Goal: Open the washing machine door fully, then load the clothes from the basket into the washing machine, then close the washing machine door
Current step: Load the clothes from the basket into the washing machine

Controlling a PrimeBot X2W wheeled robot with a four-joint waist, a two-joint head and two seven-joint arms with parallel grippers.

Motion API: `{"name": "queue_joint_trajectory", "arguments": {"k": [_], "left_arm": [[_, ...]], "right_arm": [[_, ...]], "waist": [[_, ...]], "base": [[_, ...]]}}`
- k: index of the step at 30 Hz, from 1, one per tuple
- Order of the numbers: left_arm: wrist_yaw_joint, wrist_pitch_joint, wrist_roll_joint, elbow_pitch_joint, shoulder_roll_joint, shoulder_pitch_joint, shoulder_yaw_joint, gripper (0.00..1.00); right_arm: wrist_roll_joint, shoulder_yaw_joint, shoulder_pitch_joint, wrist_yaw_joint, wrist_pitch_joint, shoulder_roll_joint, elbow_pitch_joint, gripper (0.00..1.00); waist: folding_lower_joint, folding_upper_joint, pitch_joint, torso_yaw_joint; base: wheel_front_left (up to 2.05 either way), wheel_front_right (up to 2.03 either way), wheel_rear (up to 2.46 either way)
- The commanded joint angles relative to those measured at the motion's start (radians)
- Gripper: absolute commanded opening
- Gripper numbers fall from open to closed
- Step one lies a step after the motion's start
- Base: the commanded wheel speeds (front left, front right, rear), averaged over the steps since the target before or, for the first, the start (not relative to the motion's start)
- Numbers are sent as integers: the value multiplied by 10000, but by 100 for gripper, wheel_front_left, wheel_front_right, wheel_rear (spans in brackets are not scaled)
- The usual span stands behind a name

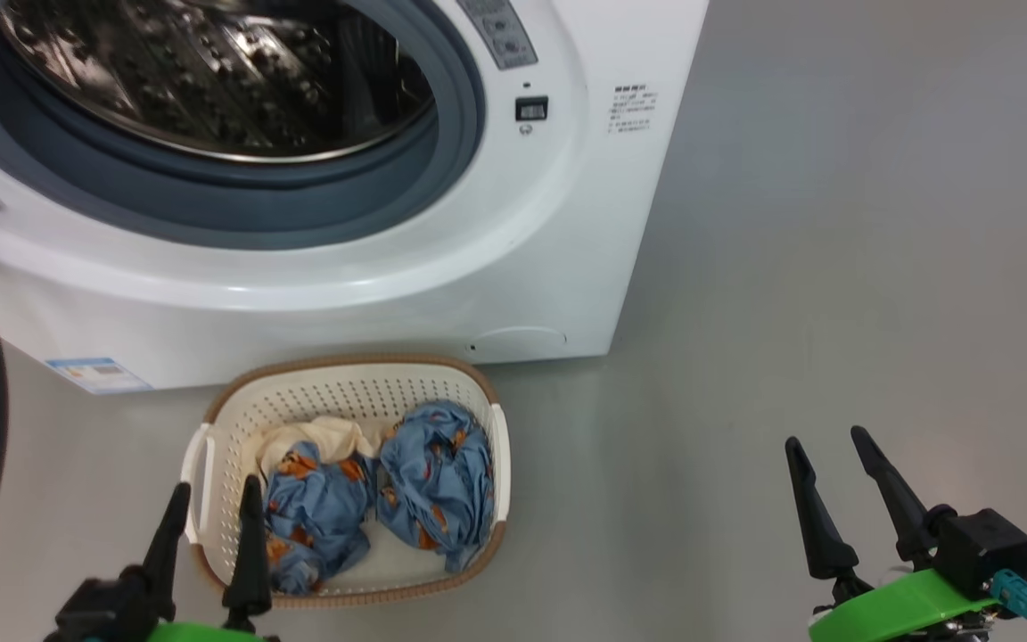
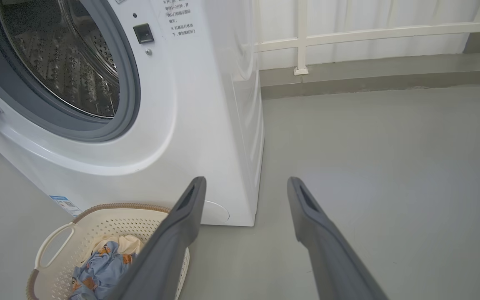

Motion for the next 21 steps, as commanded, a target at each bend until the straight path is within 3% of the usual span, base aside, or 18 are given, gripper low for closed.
{"name": "queue_joint_trajectory", "arguments": {"k": [1, 14, 21], "left_arm": [[-104, -25, -54, 45, 147, -540, 243, 100], [-342, -25, -119, 2175, 170, -2462, 282, 100], [-369, -25, -168, 3139, 467, -3797, 147, 100]], "right_arm": [[102, 286, -326, 16, -120, -84, -183, 100], [231, 438, -956, 16, -120, -79, -341, 100], [270, 578, -1332, 16, -120, -63, -468, 100]], "waist": [[0, 0, 707, -148], [0, 0, 2623, -542], [0, 0, 3907, -795]], "base": [[0, 0, 0], [0, 0, 0], [0, 0, 0]]}}
